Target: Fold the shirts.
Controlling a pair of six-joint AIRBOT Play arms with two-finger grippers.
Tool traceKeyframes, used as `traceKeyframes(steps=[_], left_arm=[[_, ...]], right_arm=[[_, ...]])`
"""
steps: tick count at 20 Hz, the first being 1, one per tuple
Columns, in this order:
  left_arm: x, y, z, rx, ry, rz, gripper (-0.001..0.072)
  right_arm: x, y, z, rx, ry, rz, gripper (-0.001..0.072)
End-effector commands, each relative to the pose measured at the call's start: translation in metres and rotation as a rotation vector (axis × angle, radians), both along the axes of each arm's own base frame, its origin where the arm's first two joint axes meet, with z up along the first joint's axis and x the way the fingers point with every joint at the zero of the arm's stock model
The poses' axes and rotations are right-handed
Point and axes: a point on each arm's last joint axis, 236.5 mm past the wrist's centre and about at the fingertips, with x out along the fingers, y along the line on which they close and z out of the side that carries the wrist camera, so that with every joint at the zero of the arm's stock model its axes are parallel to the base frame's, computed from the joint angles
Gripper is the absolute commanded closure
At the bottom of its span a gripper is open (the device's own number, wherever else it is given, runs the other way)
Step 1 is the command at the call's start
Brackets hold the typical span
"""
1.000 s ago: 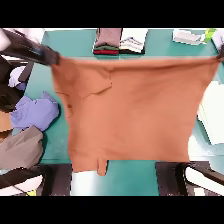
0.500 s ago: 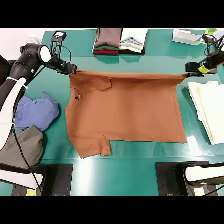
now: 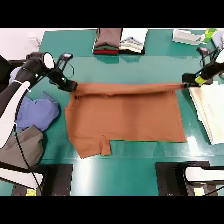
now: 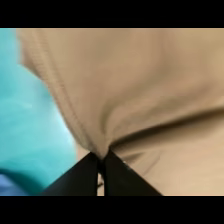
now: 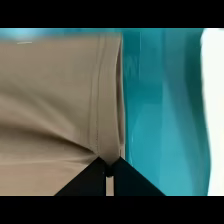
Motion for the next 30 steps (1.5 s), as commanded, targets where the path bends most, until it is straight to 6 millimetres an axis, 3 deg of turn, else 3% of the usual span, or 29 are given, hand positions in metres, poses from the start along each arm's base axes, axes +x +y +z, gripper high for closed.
traceKeyframes(steps=[1, 4, 5, 6, 7, 10, 12, 13, 15, 18, 21, 25, 29, 30], left_arm=[[-0.011, -0.014, -0.021, -0.066, 0.036, 0.015, 0.0679], [-0.016, -0.013, -0.022, -0.064, 0.061, 0.020, 0.0678], [-0.020, -0.012, -0.023, -0.061, 0.076, 0.018, 0.0676], [-0.023, -0.012, -0.021, -0.060, 0.088, 0.022, 0.0484], [-0.025, -0.010, -0.017, -0.056, 0.094, 0.044, 0.0253], [-0.030, 0.009, 0.016, 0.003, 0.044, 0.088, 0.0277], [-0.049, 0.016, 0.033, 0.010, 0.037, 0.108, 0.0278], [-0.063, 0.018, 0.038, 0.005, 0.038, 0.128, 0.0278], [-0.092, 0.018, 0.038, -0.004, 0.044, 0.139, 0.0278], [-0.132, 0.005, 0.027, -0.020, 0.042, 0.137, 0.0278], [-0.156, -0.012, 0.016, -0.024, 0.061, 0.102, 0.0278], [-0.154, -0.030, 0.016, -0.046, 0.027, 0.062, 0.0277], [-0.154, -0.031, 0.016, -0.049, 0.028, 0.060, 0.0278], [-0.155, -0.031, 0.016, -0.050, 0.028, 0.060, 0.0277]], right_arm=[[-0.027, 0.009, -0.038, 0.029, 0.066, -0.007, 0.0688], [-0.037, 0.020, -0.053, 0.073, 0.094, -0.015, 0.0667], [-0.037, 0.025, -0.054, 0.094, 0.094, -0.019, 0.0487], [-0.035, 0.029, -0.051, 0.115, 0.087, -0.023, 0.0379], [-0.034, 0.029, -0.046, 0.116, 0.087, -0.020, 0.0378], [-0.043, 0.027, -0.020, 0.097, 0.064, -0.010, 0.0378], [-0.069, 0.017, -0.014, 0.065, 0.074, -0.025, 0.0373], [-0.090, 0.012, -0.017, 0.058, 0.108, -0.041, 0.0369], [-0.135, 0.006, -0.029, 0.082, 0.188, -0.094, 0.0205], [-0.194, 0.004, -0.054, 0.122, 0.290, -0.178, 0.0202], [-0.233, 0.012, -0.076, 0.150, 0.359, -0.220, 0.0204], [-0.251, 0.022, -0.094, 0.160, 0.400, -0.207, 0.0206], [-0.243, 0.035, -0.107, 0.152, 0.418, -0.171, 0.0219], [-0.239, 0.038, -0.109, 0.145, 0.412, -0.164, 0.0287]])
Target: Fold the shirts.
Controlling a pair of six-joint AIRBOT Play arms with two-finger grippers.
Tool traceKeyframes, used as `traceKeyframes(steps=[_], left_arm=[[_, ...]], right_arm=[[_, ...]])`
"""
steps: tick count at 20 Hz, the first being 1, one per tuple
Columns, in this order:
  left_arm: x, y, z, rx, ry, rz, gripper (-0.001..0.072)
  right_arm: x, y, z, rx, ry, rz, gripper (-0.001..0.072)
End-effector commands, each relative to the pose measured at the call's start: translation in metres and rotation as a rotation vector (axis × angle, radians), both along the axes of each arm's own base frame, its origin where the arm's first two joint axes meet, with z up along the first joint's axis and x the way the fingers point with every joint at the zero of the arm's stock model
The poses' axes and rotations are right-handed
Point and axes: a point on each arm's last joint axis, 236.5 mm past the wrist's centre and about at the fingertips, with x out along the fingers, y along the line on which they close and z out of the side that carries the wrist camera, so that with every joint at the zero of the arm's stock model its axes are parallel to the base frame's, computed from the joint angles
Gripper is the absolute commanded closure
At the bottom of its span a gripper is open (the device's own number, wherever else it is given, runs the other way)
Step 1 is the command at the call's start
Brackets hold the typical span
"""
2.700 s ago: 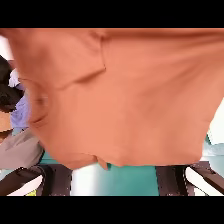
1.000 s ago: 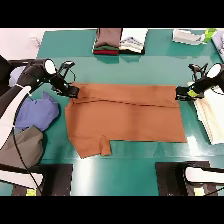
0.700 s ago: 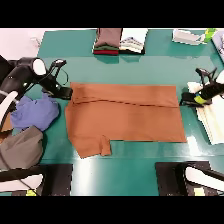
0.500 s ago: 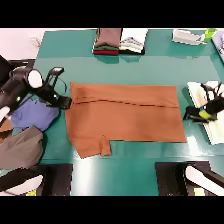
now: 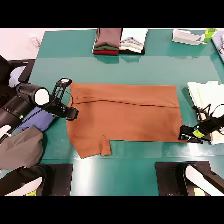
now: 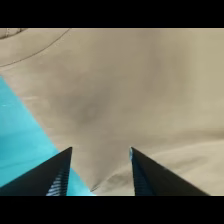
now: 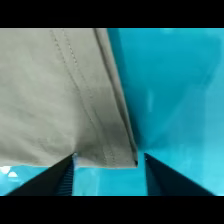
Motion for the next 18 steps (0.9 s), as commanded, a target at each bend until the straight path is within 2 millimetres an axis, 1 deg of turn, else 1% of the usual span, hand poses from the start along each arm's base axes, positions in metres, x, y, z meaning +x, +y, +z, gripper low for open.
traceKeyframes(steps=[1, 3, 4, 5, 8, 10, 11, 12, 14, 15, 18], left_arm=[[-0.002, -0.002, 0.000, -0.005, -0.001, -0.002, 0.0277], [-0.009, 0.001, -0.002, 0.009, 0.031, -0.006, 0.0278], [-0.014, 0.005, -0.003, 0.030, 0.052, -0.010, 0.0277], [-0.020, 0.012, -0.004, 0.057, 0.073, -0.014, 0.0277], [-0.037, 0.022, -0.001, 0.078, 0.113, 0.023, 0.0276], [-0.053, 0.027, -0.005, 0.072, 0.129, 0.068, 0.0273], [-0.065, 0.029, -0.011, 0.064, 0.151, 0.100, 0.0182], [-0.076, 0.029, -0.019, 0.052, 0.177, 0.133, 0.0127], [-0.097, 0.023, -0.039, 0.018, 0.245, 0.152, 0.0126], [-0.105, 0.016, -0.049, -0.016, 0.271, 0.163, 0.0126], [-0.116, -0.001, -0.068, -0.108, 0.305, 0.208, 0.0126]], right_arm=[[0.009, 0.012, -0.012, -0.008, -0.013, 0.028, 0.0305], [0.013, 0.018, -0.012, -0.015, -0.030, 0.070, 0.0557], [0.014, 0.020, -0.010, -0.023, -0.043, 0.090, 0.0670], [0.016, 0.022, -0.007, -0.027, -0.061, 0.102, 0.0689], [0.022, 0.024, 0.005, -0.040, -0.121, 0.116, 0.0689], [0.024, 0.023, 0.011, -0.048, -0.156, 0.115, 0.0689], [0.025, 0.023, 0.013, -0.050, -0.165, 0.116, 0.0689], [0.026, 0.023, 0.014, -0.052, -0.172, 0.115, 0.0689], [0.026, 0.023, 0.014, -0.051, -0.173, 0.115, 0.0689], [0.026, 0.023, 0.014, -0.051, -0.173, 0.115, 0.0689], [0.026, 0.023, 0.014, -0.051, -0.172, 0.115, 0.0689]])
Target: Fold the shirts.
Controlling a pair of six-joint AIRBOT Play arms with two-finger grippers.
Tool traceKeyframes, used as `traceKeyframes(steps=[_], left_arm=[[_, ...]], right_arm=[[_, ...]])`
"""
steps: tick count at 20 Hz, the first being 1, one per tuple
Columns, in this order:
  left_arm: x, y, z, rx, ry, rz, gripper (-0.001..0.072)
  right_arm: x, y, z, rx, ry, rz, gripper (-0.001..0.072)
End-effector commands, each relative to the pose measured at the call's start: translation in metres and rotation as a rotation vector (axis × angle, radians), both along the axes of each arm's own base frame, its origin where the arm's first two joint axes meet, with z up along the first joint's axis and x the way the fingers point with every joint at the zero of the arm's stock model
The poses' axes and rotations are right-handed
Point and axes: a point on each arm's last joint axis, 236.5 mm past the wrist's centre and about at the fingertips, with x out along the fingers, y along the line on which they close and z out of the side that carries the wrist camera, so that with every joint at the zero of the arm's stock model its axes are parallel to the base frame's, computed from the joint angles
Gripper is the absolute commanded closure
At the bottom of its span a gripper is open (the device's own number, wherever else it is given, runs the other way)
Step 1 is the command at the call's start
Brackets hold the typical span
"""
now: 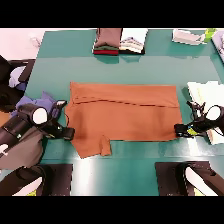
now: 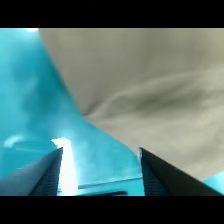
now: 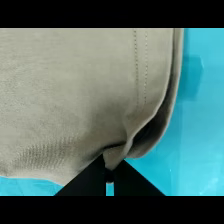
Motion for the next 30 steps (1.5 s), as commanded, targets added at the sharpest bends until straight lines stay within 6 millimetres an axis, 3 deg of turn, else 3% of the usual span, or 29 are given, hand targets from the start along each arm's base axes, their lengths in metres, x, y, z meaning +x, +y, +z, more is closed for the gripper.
traceKeyframes(steps=[1, 5, 10, 11, 14, 15, 19, 23, 25, 27, 30], left_arm=[[-0.013, -0.022, -0.019, -0.109, 0.032, 0.085, 0.0126], [-0.010, -0.034, -0.021, -0.166, 0.018, 0.113, 0.0126], [-0.017, -0.031, -0.030, -0.159, 0.028, 0.089, 0.0128], [-0.020, -0.030, -0.032, -0.156, 0.031, 0.073, 0.0210], [-0.014, -0.033, -0.024, -0.167, 0.008, 0.030, 0.0643], [-0.010, -0.034, -0.018, -0.170, -0.006, -0.003, 0.0679], [0.002, -0.015, 0.019, -0.094, -0.094, -0.090, 0.0680], [-0.033, -0.005, 0.049, -0.106, -0.079, -0.138, 0.0680], [-0.036, -0.004, 0.067, -0.112, -0.102, -0.168, 0.0680], [-0.021, -0.009, 0.086, -0.130, -0.174, -0.207, 0.0680], [0.025, -0.004, 0.111, -0.088, -0.365, -0.197, 0.0680]], right_arm=[[0.000, 0.000, 0.001, 0.000, -0.002, 0.000, 0.0689], [0.000, 0.001, 0.001, 0.000, -0.002, 0.001, 0.0689], [-0.001, 0.002, 0.001, 0.007, 0.000, -0.001, 0.0689], [-0.001, 0.002, 0.001, 0.007, 0.000, -0.001, 0.0689], [-0.003, 0.003, 0.004, 0.009, 0.011, 0.001, 0.0689], [-0.002, 0.003, 0.008, 0.010, 0.014, 0.004, 0.0689], [-0.006, 0.002, 0.038, 0.010, 0.028, 0.038, 0.0689], [-0.029, -0.007, 0.067, -0.051, -0.010, 0.059, 0.0690], [-0.037, -0.020, 0.078, -0.121, -0.043, 0.059, 0.0691], [-0.040, -0.024, 0.085, -0.141, -0.059, 0.054, 0.0691], [-0.017, -0.030, 0.100, -0.149, -0.123, 0.030, 0.0691]])
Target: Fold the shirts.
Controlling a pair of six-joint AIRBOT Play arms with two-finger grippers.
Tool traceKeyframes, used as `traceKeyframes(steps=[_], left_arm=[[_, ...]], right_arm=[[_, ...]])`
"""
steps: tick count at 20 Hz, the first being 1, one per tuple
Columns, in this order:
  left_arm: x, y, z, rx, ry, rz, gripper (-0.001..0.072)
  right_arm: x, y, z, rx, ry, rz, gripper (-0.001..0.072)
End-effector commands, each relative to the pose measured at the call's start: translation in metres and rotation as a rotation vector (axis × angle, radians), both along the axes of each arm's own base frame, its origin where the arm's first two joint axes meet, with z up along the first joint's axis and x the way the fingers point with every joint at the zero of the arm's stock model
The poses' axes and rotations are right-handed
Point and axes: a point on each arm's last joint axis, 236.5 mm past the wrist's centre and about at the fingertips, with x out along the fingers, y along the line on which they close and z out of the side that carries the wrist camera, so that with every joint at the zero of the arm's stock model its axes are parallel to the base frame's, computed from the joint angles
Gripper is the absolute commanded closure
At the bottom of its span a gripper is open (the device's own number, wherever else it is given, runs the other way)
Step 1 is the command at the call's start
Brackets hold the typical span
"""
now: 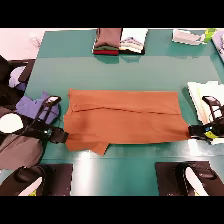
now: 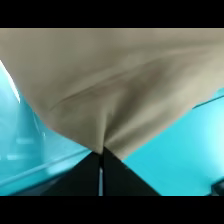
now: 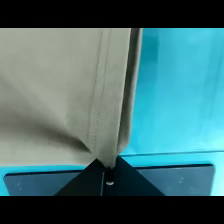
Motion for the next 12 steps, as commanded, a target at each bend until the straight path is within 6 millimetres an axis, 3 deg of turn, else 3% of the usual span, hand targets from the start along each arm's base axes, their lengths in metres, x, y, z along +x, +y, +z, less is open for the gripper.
traceKeyframes(steps=[1, 3, 6, 9, 12], left_arm=[[0.048, 0.014, 0.029, 0.060, -0.208, 0.012, 0.0680], [0.085, 0.020, 0.035, 0.116, -0.301, 0.023, 0.0680], [0.137, 0.006, 0.027, 0.136, -0.357, 0.007, 0.0680], [0.191, -0.004, 0.012, 0.163, -0.390, 0.010, 0.0680], [0.237, 0.002, -0.004, 0.168, -0.392, 0.064, 0.0680]], right_arm=[[0.022, -0.011, 0.018, -0.028, -0.055, -0.014, 0.0691], [0.053, -0.013, 0.024, -0.025, -0.078, -0.003, 0.0691], [0.107, -0.010, 0.024, -0.031, -0.111, 0.047, 0.0691], [0.150, -0.005, 0.011, -0.022, -0.075, 0.062, 0.0691], [0.187, -0.002, -0.004, -0.003, -0.056, 0.068, 0.0691]])
